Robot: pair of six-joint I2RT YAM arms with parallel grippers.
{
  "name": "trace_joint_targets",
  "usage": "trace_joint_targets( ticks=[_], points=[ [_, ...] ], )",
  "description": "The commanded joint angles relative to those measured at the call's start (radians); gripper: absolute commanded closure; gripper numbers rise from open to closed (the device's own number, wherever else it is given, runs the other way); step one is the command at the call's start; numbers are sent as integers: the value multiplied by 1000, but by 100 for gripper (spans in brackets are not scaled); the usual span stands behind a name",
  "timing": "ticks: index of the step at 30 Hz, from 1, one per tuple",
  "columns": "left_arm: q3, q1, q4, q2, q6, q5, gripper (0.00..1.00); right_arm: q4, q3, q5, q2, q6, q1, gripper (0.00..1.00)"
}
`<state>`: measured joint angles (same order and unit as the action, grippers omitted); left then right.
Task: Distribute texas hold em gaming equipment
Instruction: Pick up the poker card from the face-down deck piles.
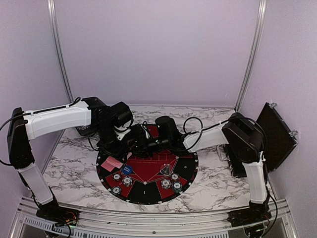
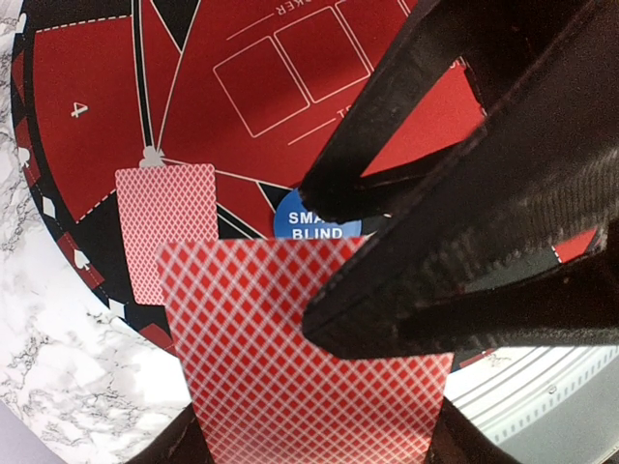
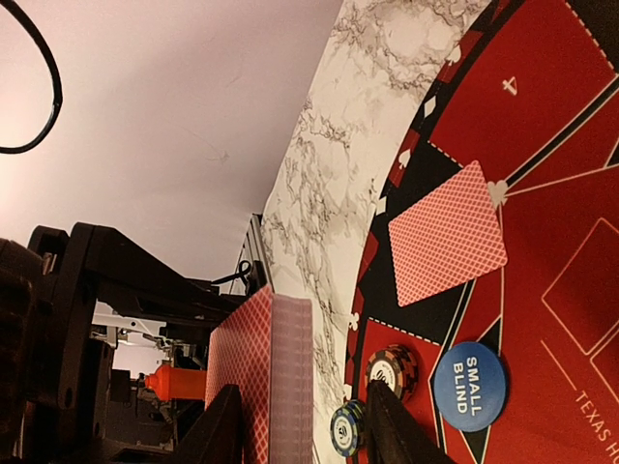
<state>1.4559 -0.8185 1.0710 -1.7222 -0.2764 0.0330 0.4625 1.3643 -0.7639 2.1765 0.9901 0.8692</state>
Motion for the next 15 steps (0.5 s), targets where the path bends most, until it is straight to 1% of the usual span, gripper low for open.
trace_joint_targets(
  ticks=[1, 15],
  points=[
    [3, -5, 12, 45, 2, -7, 47, -28, -3, 26, -35, -19, -10, 59],
    [-3, -5, 13, 45, 1, -7, 47, -26, -8, 28, -57, -22, -10, 57]
  ],
)
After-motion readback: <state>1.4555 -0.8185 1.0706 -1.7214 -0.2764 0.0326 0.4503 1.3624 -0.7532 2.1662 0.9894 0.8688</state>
